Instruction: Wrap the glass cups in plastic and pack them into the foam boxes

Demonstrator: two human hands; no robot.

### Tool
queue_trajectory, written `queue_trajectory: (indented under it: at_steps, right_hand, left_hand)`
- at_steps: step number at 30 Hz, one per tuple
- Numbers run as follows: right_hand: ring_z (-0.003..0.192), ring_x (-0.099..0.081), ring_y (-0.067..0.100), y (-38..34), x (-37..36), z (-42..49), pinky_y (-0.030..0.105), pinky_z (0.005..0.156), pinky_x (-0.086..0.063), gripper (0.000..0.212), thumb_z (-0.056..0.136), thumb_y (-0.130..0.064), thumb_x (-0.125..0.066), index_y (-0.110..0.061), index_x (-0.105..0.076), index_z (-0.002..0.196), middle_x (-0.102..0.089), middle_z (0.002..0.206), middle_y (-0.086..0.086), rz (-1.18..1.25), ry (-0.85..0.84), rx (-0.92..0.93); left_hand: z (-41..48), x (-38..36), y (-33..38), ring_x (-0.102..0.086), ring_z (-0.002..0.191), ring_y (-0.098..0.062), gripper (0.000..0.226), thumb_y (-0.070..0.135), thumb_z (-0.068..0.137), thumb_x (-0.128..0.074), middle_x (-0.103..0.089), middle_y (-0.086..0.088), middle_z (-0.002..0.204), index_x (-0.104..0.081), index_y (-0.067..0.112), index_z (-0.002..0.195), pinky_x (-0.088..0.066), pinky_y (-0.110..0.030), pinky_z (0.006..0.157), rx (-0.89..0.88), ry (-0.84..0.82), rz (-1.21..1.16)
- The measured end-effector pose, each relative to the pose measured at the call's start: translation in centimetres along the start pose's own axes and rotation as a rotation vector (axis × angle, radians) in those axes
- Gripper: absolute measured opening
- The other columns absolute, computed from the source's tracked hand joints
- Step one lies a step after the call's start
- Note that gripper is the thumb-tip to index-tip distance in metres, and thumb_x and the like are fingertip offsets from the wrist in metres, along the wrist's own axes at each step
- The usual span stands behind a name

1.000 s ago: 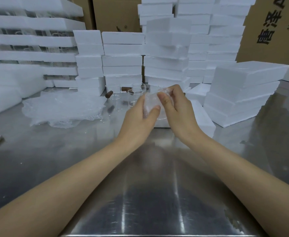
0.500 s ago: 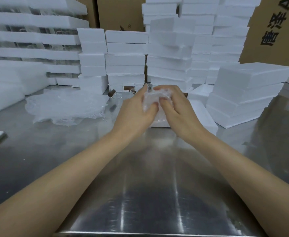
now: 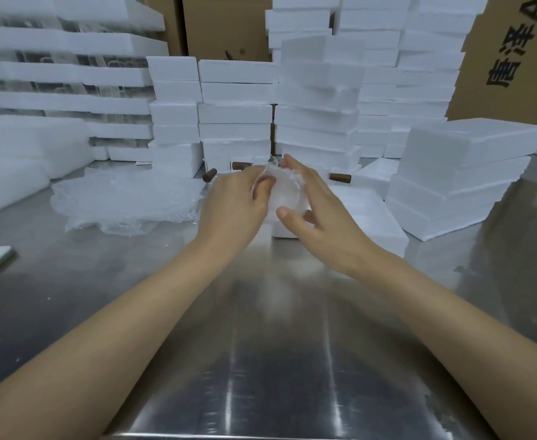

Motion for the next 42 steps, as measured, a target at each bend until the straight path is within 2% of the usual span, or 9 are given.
queue_trajectory:
  at_steps: [3, 6, 10, 13, 15, 19, 23, 30, 42]
  right_hand:
    - [0.127, -0.032, -0.013, 0.1, 0.4, 0.1, 0.017, 0.092, -0.047, 0.052, 0.093, -0.028, -0.059, -0.029, -0.038, 0.140, -0.037, 0.142, -0.017, 0.150, 0.097, -0.029]
    - [0.120, -0.042, -0.006, 0.3, 1.6, 0.0, 0.005, 0.081, -0.044, 0.048, 0.089, -0.025, -0.066, -0.031, -0.042, 0.129, -0.043, 0.133, -0.012, 0.226, 0.296, -0.052]
    - [0.121, -0.049, 0.017, 0.6, 1.2, -0.1, 0.034, 0.098, -0.048, 0.052, 0.078, -0.038, -0.068, -0.030, -0.041, 0.123, -0.046, 0.132, 0.000, 0.388, 0.312, -0.108]
    - [0.118, -0.053, 0.023, 0.9, 0.5, 0.1, 0.049, 0.100, -0.045, 0.042, 0.070, -0.048, -0.063, -0.039, -0.041, 0.104, -0.046, 0.130, 0.001, 0.487, 0.242, -0.167]
    - [0.111, -0.055, 0.014, 1.0, 0.2, 0.3, 0.048, 0.100, -0.045, 0.028, 0.072, -0.052, -0.060, -0.042, -0.042, 0.091, -0.052, 0.121, -0.014, 0.472, 0.194, -0.187]
    - [0.087, -0.054, 0.006, 1.8, 0.0, 0.3, 0.041, 0.085, -0.051, 0.021, 0.086, -0.048, -0.055, -0.031, -0.044, 0.080, -0.056, 0.088, -0.026, 0.481, 0.181, -0.224]
    - [0.081, -0.054, -0.013, 1.5, 0.2, 0.1, 0.006, 0.068, -0.042, 0.015, 0.101, -0.033, -0.042, -0.023, -0.048, 0.111, -0.055, 0.099, -0.020, 0.210, 0.177, -0.147]
    - [0.062, -0.044, 0.004, 1.0, -0.3, -0.2, 0.013, 0.057, -0.033, 0.032, 0.104, -0.024, -0.028, -0.024, -0.038, 0.073, -0.046, 0.068, -0.006, -0.235, 0.106, -0.082]
    - [0.076, -0.049, 0.017, 0.2, -0.5, -0.4, 0.019, 0.064, -0.034, 0.029, 0.102, -0.033, -0.029, -0.025, -0.045, 0.078, -0.053, 0.081, -0.004, -0.374, 0.083, -0.128]
  left_hand:
    - [-0.1, -0.2, -0.7, -0.050, 0.119, -0.023, 0.038, 0.035, 0.095, -0.051, -0.063, -0.003, 0.121, -0.055, 0.026, 0.132, -0.044, -0.033, 0.087, 0.114, -0.001, -0.047]
    - [-0.4, -1.2, -1.9, -0.015, 0.145, -0.020, 0.081, 0.050, 0.090, -0.055, -0.017, -0.001, 0.159, -0.011, 0.023, 0.153, -0.022, -0.044, 0.116, 0.391, -0.038, -0.226]
    - [-0.8, -2.7, -1.0, -0.070, 0.091, -0.021, 0.032, 0.044, 0.099, -0.044, -0.067, -0.006, 0.107, -0.054, 0.019, 0.118, -0.056, -0.033, 0.082, 0.511, -0.157, -0.774]
    - [-0.9, -2.4, -0.5, -0.069, 0.096, -0.015, 0.041, 0.037, 0.102, -0.040, -0.067, -0.001, 0.112, -0.043, 0.014, 0.135, -0.057, -0.032, 0.084, 0.448, -0.131, -0.795]
    - [-0.8, -2.0, -0.3, -0.061, 0.112, -0.009, 0.049, 0.039, 0.102, -0.037, -0.061, -0.003, 0.127, -0.035, 0.013, 0.143, -0.048, -0.028, 0.098, 0.337, -0.158, -0.571]
    - [-0.7, -0.7, 0.3, -0.055, 0.070, -0.009, 0.022, 0.020, 0.104, -0.038, -0.059, -0.001, 0.075, -0.056, 0.010, 0.095, -0.035, -0.011, 0.057, 0.151, -0.062, -0.364]
    - [-0.9, -1.3, 1.4, -0.063, 0.075, -0.012, 0.031, 0.017, 0.103, -0.041, -0.065, -0.011, 0.078, -0.053, 0.006, 0.129, -0.047, -0.019, 0.068, -0.002, -0.180, -0.187]
    - [-0.8, -1.3, 0.9, -0.033, 0.045, -0.010, 0.050, 0.026, 0.094, -0.062, -0.030, 0.007, 0.045, -0.034, 0.022, 0.052, -0.025, -0.020, 0.049, -0.010, -0.145, -0.089]
    - [-0.2, -0.7, 1.2, -0.045, 0.062, -0.032, 0.034, 0.020, 0.094, -0.058, -0.046, -0.011, 0.062, -0.042, 0.008, 0.067, -0.036, -0.038, 0.060, -0.138, -0.166, 0.120]
Point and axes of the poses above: each hand's wrist, its own z-axis towards the middle knuckle, its own x-axis out of the back of the hand, y = z × x, the point moved 6 cm from there along z, towards the middle knuckle
